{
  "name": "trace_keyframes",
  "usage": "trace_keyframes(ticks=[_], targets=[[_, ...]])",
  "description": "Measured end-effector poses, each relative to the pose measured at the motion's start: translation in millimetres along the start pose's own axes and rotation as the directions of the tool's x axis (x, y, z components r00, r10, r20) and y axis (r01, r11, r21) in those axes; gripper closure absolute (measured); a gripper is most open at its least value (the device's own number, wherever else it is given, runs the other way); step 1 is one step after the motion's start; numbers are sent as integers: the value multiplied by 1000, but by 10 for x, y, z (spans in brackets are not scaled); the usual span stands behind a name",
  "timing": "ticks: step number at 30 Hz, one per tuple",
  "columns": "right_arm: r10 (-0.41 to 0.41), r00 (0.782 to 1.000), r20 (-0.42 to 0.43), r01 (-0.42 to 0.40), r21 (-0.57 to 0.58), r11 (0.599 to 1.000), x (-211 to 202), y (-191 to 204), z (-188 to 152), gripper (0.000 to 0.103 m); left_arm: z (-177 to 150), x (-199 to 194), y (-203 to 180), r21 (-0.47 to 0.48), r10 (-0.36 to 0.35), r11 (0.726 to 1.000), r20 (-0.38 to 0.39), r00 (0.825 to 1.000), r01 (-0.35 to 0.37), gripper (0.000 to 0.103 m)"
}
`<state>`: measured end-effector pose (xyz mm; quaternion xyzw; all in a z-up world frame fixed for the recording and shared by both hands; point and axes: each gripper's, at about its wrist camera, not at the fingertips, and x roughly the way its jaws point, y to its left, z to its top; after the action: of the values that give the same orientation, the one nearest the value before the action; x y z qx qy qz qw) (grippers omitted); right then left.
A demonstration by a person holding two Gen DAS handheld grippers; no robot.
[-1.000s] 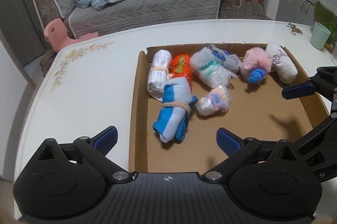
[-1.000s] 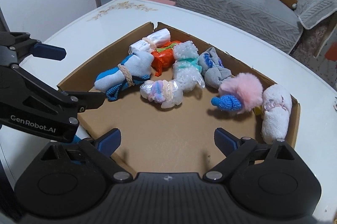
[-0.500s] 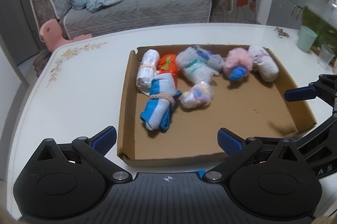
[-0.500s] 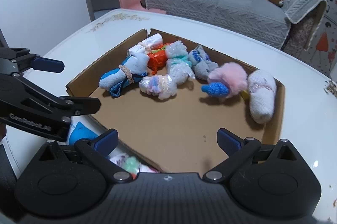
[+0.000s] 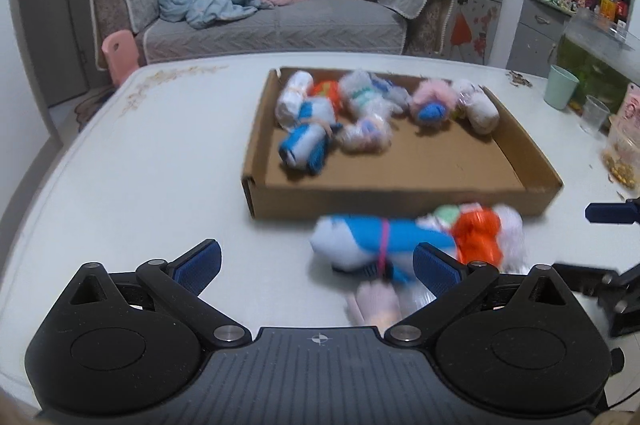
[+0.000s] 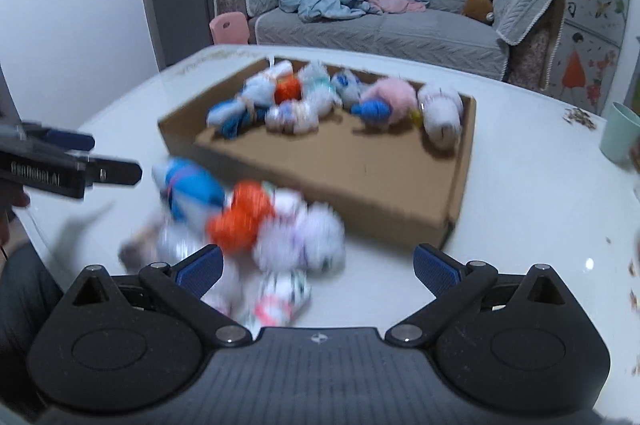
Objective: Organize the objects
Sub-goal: 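Grasp the lilac sock bundle with the left tool while the right tool grasps the floral bundle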
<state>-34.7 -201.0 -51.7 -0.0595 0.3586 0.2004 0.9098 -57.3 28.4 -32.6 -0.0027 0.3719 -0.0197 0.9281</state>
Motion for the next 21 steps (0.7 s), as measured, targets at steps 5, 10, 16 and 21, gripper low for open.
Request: trace_keyframes(ticks=[5, 10, 16, 21], targets=[[-23, 1000, -14, 24, 1, 1000, 110, 40, -127, 3, -251, 84, -121, 22, -26, 999, -30, 999, 26, 1], [-12, 999, -31, 13, 10, 1000, 234, 26, -149, 8, -363, 243, -160, 60, -6, 998, -63, 998, 9, 0], [-10, 999, -41, 11, 22, 1000, 237, -35, -260, 23, -415, 313, -11, 52, 52, 998, -88, 995, -47, 1], [-26, 999, -48, 27, 24, 999, 248, -98, -301, 28, -445, 301, 56, 51, 66, 997, -86, 994, -62, 1]])
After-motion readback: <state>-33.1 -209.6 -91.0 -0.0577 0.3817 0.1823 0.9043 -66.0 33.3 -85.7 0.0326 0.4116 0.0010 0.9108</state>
